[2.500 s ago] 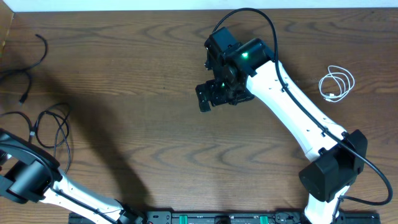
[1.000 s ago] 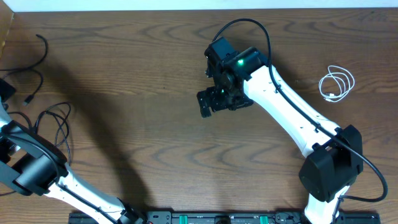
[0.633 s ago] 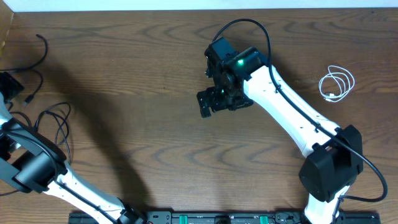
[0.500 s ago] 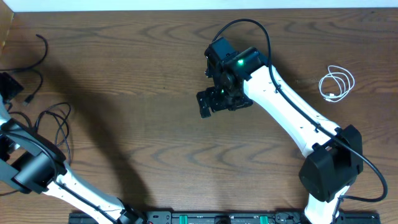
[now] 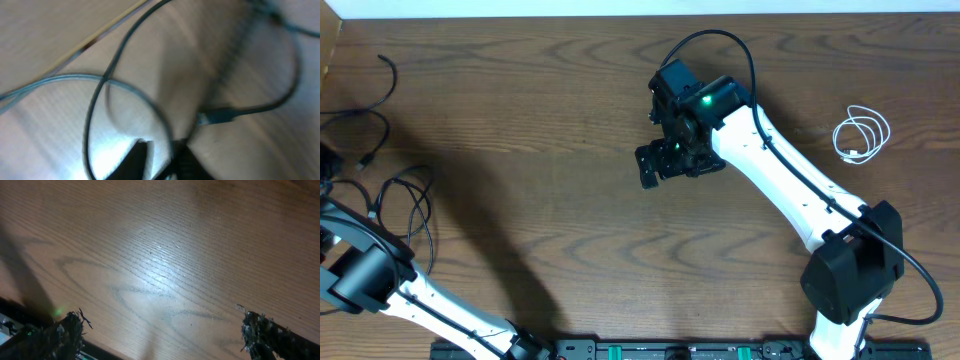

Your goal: Untangle cables

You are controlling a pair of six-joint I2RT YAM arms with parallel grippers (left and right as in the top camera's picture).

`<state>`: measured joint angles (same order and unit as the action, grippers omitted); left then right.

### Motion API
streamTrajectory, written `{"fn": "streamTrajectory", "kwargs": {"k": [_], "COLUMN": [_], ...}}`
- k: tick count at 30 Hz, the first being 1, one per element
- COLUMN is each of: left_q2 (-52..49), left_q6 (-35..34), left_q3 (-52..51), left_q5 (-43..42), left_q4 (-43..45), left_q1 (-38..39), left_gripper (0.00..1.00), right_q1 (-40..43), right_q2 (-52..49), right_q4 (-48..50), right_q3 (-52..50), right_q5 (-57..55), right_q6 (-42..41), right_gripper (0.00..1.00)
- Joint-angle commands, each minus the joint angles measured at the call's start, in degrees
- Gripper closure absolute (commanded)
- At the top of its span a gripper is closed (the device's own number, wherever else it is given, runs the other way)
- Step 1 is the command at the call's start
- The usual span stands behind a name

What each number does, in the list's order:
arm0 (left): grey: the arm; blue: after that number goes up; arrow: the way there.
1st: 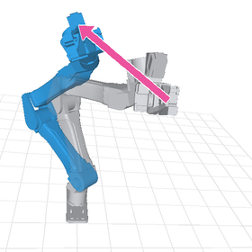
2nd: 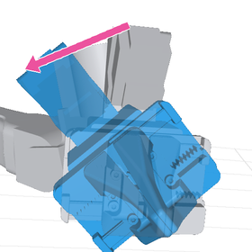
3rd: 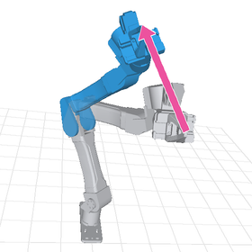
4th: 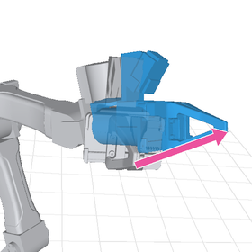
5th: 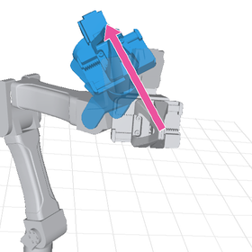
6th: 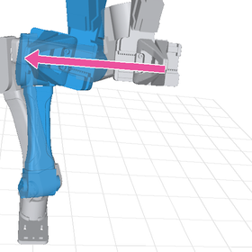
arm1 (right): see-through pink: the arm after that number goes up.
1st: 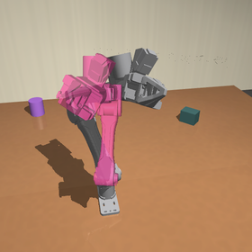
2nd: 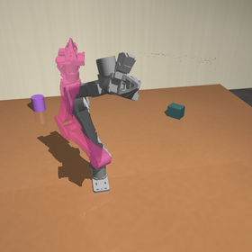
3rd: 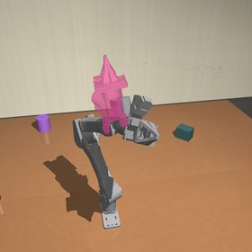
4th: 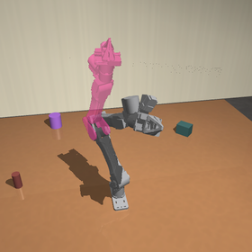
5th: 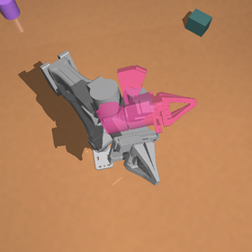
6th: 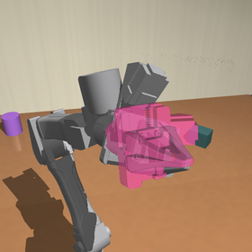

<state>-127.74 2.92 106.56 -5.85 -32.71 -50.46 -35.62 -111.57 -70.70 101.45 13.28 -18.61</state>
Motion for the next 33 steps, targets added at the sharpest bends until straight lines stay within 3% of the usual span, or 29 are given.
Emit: {"fn": "streamTrajectory", "kwargs": {"k": [1, 7, 12, 14, 15, 16, 17, 18, 19, 29, 33], "left_q2": [-0.15, 0.68, 0.55, 0.46, 0.44, 0.44, 0.44, 0.44, 0.44, 5.51, 11.34], "left_q6": [-1.25, -8.02, -5.35, -4.68, -4.68, -4.68, -4.66, -4.66, -4.66, -4.74, -8.66], "left_q3": [-0.09, -0.04, -0.04, -0.07, -0.04, -0.07, -0.04, -0.04, -0.04, -0.04, -0.04], "left_q5": [-10.12, -20.28, -19.93, -15.65, -11.72, -8.46, -4.7, -2.25, -0.24, 0.04, -3.67], "left_q4": [1.79, 10.03, 12.7, 12.61, 12.2, 11.76, 10.99, 10.43, 9.62, 6.64, 7.76], "left_q1": [0.94, 4.31, 8.22, 9.51, 10.1, 10.49, 10.86, 11.06, 11.15, 12.39, 14.12], "left_gripper": [0.92, 0.93, 0.92, 0.92, 0.83, 0.62, 0.28, 0.09, 0.02, 0.01, 0.01], "right_q1": [-0.48, -0.48, -0.48, -0.48, -0.48, -0.48, -0.48, -0.48, -0.48, 0.85, 4.35], "right_q2": [0.83, 0.83, 0.83, 0.83, 0.83, 0.83, 0.83, 0.83, 0.83, 0.83, 0.83], "right_q4": [0.13, -0.07, -0.68, -0.92, -1.11, -1.36, -1.64, -1.97, -2.05, -3.98, -5.77], "right_q3": [-0.44, -0.44, -0.44, -0.44, -0.44, -0.44, -0.44, -0.44, -0.44, -0.44, -0.42], "right_q5": [0.39, 0.39, 0.39, 0.42, 0.42, 0.42, 0.39, 0.37, 0.35, -6.43, -7.58], "right_q6": [0.2, 0.22, 0.2, 0.13, -0.09, -0.22, -0.22, -0.2, -0.2, -4.83, -5.64], "right_gripper": [0.01, 0.01, 0.01, 0.01, 0.01, 0.01, 0.01, 0.01, 0.01, 0.01, 0.01]}}
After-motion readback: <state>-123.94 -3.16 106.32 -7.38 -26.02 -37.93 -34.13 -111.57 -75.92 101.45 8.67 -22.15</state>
